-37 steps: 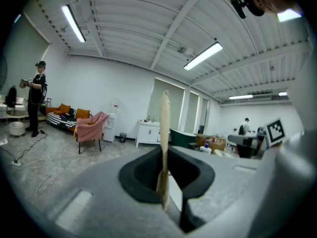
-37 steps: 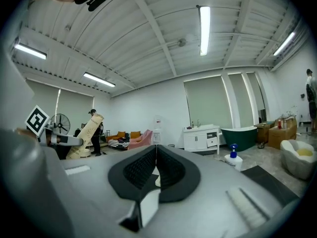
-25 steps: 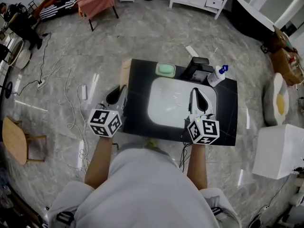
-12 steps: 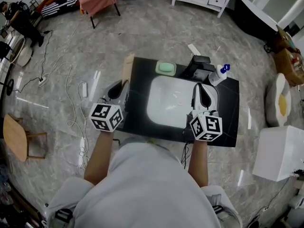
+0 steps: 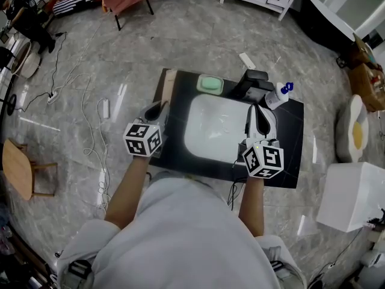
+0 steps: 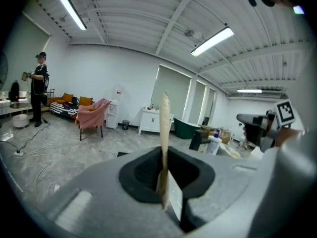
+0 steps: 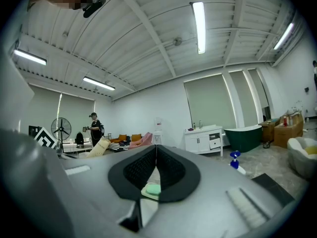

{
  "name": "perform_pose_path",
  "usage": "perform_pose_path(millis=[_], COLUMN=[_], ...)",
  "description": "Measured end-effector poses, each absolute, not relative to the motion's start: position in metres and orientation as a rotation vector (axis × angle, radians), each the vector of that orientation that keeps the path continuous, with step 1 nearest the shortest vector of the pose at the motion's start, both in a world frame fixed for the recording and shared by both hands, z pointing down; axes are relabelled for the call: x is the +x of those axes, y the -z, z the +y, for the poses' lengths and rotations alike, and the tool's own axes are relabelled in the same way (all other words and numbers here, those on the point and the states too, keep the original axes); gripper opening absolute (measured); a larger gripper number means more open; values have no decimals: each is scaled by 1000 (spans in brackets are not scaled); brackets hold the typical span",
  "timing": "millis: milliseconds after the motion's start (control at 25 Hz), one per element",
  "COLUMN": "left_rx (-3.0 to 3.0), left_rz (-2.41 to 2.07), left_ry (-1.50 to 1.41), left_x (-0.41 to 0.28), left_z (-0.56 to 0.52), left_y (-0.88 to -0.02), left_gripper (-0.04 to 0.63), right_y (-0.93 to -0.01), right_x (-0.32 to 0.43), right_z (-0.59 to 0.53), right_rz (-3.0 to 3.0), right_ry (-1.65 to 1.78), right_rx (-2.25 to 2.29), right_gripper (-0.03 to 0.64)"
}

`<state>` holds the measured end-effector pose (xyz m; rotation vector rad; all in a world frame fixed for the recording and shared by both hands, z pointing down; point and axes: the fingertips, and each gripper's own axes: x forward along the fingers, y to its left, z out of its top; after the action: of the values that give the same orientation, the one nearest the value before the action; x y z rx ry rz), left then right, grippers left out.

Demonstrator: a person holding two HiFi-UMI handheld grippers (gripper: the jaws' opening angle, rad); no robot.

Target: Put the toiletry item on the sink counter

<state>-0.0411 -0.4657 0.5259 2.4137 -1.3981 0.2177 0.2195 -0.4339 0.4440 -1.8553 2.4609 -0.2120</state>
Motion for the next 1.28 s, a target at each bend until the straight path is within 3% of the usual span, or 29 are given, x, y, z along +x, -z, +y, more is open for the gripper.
perform_pose_path(millis=[760,1280], left_rx=[2146,2023], left_rz=[-1296,-1286], left_ry=[-522,-605], left_x=[-29,-29], left_z=[-480,-485], left_y=[-667,-720], left_gripper=[34,41], right_y=[-471,-484], right_x=[239,247], right_z=[-464,-475], right_rz=[2484,2527], right_ry=[281,308], right_rx=[-1919,-1959], right_gripper=[3,3])
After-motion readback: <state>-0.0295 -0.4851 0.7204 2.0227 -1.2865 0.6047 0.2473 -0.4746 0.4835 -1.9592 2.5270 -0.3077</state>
